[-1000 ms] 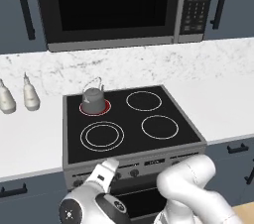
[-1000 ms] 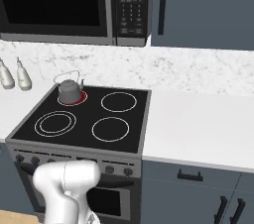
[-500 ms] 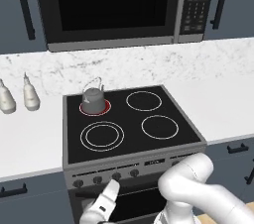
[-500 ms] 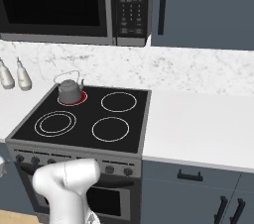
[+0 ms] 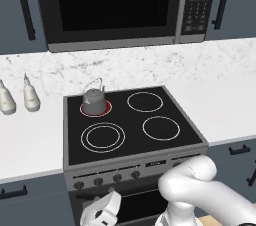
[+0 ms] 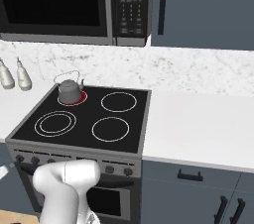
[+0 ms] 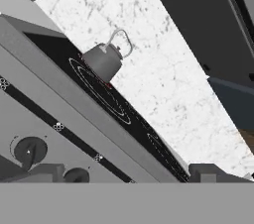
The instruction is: Turn off the rear left burner of the stove.
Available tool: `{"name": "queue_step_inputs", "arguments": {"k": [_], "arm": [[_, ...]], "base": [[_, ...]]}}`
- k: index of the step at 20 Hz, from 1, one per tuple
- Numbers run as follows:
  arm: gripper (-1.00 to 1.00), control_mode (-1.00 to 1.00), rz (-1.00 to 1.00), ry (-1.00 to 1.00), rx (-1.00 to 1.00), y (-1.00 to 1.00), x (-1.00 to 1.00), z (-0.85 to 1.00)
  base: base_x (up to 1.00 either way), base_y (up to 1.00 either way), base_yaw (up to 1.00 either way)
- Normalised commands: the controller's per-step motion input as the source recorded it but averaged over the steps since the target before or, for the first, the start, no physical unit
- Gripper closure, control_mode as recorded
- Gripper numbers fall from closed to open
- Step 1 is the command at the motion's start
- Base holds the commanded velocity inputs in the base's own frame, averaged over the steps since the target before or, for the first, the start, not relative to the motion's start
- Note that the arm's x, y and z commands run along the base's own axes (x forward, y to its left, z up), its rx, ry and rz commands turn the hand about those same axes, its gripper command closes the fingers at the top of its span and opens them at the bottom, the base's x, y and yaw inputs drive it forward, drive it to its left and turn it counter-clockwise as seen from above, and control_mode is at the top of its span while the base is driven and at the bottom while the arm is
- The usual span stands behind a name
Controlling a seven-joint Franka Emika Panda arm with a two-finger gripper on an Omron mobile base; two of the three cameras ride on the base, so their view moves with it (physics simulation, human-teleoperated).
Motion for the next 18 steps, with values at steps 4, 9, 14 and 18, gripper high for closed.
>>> {"name": "queue_step_inputs", "arguments": {"k": [4,9,14,18], "arm": [[-1.0,-1.0,0.0,-0.07,0.08,0.0,0.14,0.0],[-1.0,-1.0,0.02,0.0,0.12,-0.31,0.28,0.02],[-1.0,-1.0,0.08,0.0,0.13,-0.32,0.21,-0.01],[-1.0,-1.0,0.06,0.0,0.03,-0.02,0.38,-0.04]], "base": [[0.0,0.0,0.0],[0.0,0.0,0.0],[0.0,0.0,0.0],[0.0,0.0,0.0]]}}
